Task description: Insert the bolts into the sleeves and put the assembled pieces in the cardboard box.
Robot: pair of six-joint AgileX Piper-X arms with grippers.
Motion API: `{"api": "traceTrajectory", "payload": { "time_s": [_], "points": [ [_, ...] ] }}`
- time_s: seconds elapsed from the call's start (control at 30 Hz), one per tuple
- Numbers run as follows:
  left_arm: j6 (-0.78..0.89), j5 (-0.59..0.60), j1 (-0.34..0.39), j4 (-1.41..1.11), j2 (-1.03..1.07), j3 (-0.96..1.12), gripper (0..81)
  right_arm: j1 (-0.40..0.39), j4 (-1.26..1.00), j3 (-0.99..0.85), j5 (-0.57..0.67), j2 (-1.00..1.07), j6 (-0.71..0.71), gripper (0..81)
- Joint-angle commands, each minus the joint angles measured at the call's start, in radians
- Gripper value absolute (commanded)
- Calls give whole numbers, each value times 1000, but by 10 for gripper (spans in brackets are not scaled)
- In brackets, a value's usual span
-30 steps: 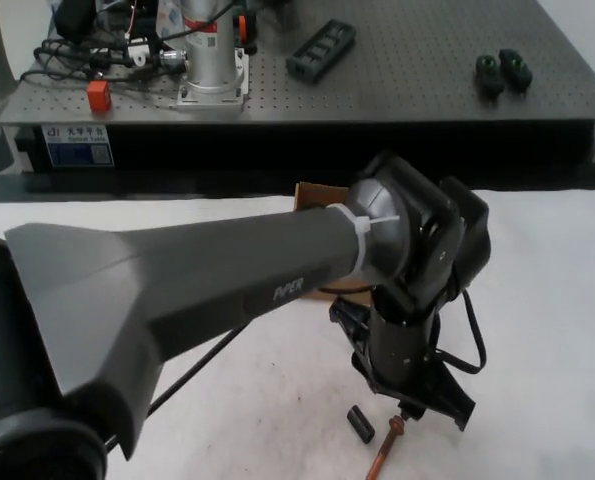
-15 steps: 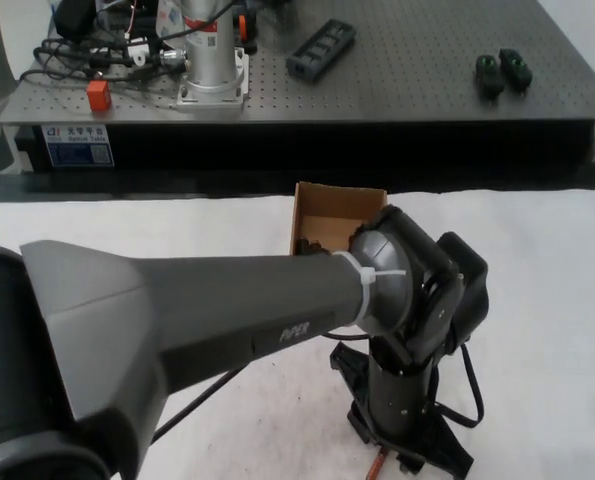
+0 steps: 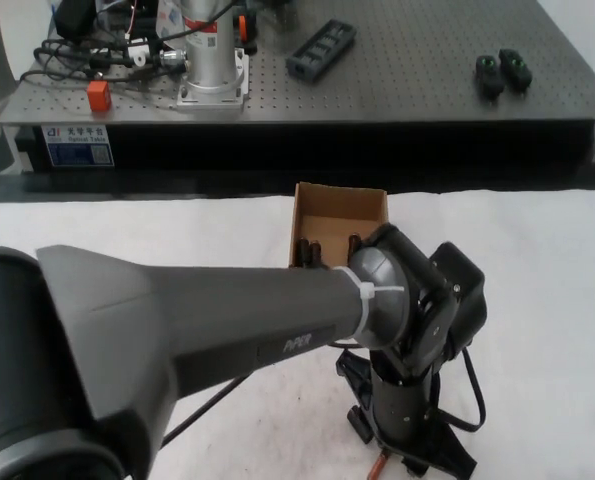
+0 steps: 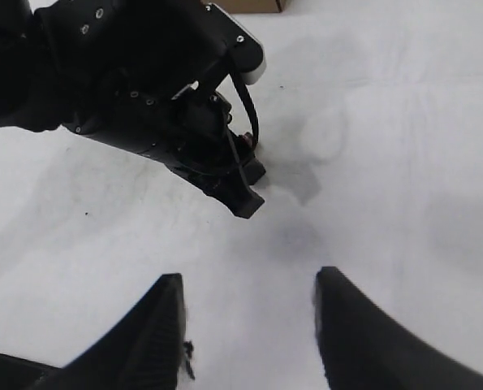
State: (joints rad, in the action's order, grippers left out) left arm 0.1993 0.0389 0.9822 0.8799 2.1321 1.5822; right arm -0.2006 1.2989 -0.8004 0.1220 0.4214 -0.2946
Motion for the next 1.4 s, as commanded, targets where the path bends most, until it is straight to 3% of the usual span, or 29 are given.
{"api": "traceTrajectory", "payload": {
  "time_s": [0.0, 0.07, 0.23, 0.4, 0.5, 0.57, 0.7, 0.8, 1.0, 1.2, 1.37],
  "points": [
    [2, 4, 1, 19, 17, -2, 314, 5, -3, -6, 0, -6, -2, 371],
    [2, 4, 1, 23, 19, -2, 264, 5, -3, -6, 0, -19, -4, 371],
    [2, 30, 1, 18, 12, -2, 5, 5, -3, -6, 0, -44, -4, 371],
    [63, 36, -1, 41, -76, -2, 7, 5, -3, -6, 0, -48, -4, 371],
    [78, -67, -8, 86, -188, -20, 7, 5, -23, -4, 0, -47, -2, 371],
    [91, -135, -19, 78, -287, -98, 7, 5, -57, -1, -1, -39, 25, 371],
    [182, -148, -56, -30, -521, -339, 7, 1, -169, 24, 29, 38, 75, 371],
    [276, -148, -77, -136, -732, -549, 7, -15, -219, 32, 48, 173, 127, 371],
    [302, -141, -80, -203, -1081, -776, 7, -102, -419, 10, -17, 587, 228, 371],
    [314, -141, -80, -209, -1317, -839, 7, -219, -476, -83, -66, 963, 274, 371],
    [314, -141, -80, -197, -1405, -840, 7, -280, -501, -154, -122, 1147, 295, 371]
  ]
}}
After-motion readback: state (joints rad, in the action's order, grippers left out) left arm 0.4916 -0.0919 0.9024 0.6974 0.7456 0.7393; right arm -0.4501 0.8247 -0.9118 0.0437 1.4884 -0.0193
